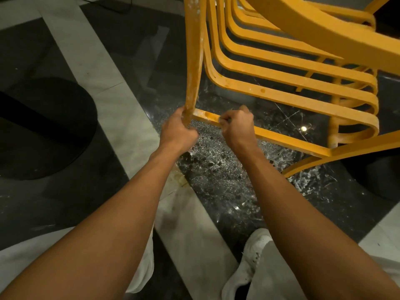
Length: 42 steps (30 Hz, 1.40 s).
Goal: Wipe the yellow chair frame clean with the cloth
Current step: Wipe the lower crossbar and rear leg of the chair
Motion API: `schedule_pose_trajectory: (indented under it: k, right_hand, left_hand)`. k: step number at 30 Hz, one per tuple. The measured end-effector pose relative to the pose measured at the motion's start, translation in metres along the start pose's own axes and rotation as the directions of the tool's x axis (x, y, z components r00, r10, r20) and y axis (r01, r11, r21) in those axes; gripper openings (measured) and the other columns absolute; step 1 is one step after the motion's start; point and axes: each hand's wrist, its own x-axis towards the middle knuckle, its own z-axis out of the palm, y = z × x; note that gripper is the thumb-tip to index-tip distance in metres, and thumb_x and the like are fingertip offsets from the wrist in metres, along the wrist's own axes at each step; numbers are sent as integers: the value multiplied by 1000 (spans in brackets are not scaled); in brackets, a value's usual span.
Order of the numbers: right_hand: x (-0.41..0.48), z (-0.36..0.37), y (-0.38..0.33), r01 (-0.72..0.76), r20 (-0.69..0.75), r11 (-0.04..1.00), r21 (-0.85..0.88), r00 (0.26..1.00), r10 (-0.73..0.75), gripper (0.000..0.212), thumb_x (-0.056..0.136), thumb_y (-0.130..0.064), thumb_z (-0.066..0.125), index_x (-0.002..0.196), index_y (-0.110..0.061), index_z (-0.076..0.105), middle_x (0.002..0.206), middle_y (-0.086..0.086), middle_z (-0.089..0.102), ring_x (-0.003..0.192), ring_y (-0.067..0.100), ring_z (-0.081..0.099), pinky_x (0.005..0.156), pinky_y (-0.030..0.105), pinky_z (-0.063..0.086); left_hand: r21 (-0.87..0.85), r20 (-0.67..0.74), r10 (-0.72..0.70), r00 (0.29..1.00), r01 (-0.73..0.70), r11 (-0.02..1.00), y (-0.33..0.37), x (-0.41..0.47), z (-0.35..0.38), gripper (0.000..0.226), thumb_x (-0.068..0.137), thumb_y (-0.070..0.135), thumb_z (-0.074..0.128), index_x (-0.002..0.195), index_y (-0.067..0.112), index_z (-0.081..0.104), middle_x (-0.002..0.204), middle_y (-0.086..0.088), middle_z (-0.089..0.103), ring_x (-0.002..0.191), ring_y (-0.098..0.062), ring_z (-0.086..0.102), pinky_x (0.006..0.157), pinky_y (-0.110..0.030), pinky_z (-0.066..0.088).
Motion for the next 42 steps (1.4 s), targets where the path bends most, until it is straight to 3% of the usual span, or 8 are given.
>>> schedule_pose_trajectory:
  k: [5,12,15,19,24,30,36,42]
  right_hand:
    - [-3,-10,17,-87,-78,996,-4,993,86,13,98,-9,69,96,-6,81,106,11,56,87,22,56,93,31,55]
    - [3,7,-6,53,-4,998,22,999,-53,14,100,-13,67,103,-8,80,109,7,53,86,16,51,87,27,49]
    - [-1,-2,10,16,-47,999,51,999,-13,13,98,-14,69,102,-9,81,102,5,55,89,17,55,92,29,53]
    - [1,4,0,-57,-87,998,27,994,59,15,100,-12,66,101,-7,80,114,13,59,89,15,50,92,21,46]
    - [5,20,-22,26,0,999,34,1000,-26,14,100,-12,66,102,-6,79,111,8,55,92,17,54,82,22,46]
    - [0,10,-2,-85,-99,996,36,991,88,15,100,-10,65,99,-5,80,113,11,56,90,17,51,90,25,50]
    - [8,20,-24,56,14,998,4,998,-56,14,99,-12,66,102,-6,79,113,11,56,89,18,53,85,26,48]
    - [6,11,-8,-52,-69,998,-36,996,49,13,99,-7,66,98,-5,79,113,14,57,87,18,49,86,27,50]
  left_hand:
    - [-5,52,-14,999,14,1000,-6,8,-3,69,97,18,73,158,34,45,129,9,59,84,4,53,61,-12,40]
    - [24,143,-1,990,-3,1000,-16,19,-11,77,97,16,73,162,39,38,152,5,55,104,-5,59,63,-17,45]
    - [18,146,10,989,-13,1000,-18,21,-11,76,96,16,72,160,41,40,147,7,56,97,-1,58,64,-19,49]
    - [-21,81,10,997,-8,1000,-20,23,-4,72,93,15,73,156,39,46,143,6,59,113,-12,59,78,-25,55]
    - [-48,36,4,999,-3,999,-21,24,1,69,93,13,71,153,39,50,136,6,61,103,-6,61,70,-18,49]
    - [-75,58,-10,998,15,997,-23,27,2,67,93,13,71,150,42,51,140,3,58,101,-5,63,65,-13,46]
    - [-62,43,-15,999,17,998,-21,23,1,67,94,12,70,152,40,51,132,5,62,86,1,58,65,-17,50]
    - [-83,47,0,999,4,997,-19,23,0,66,93,5,70,150,33,54,129,7,64,88,1,59,64,-15,45]
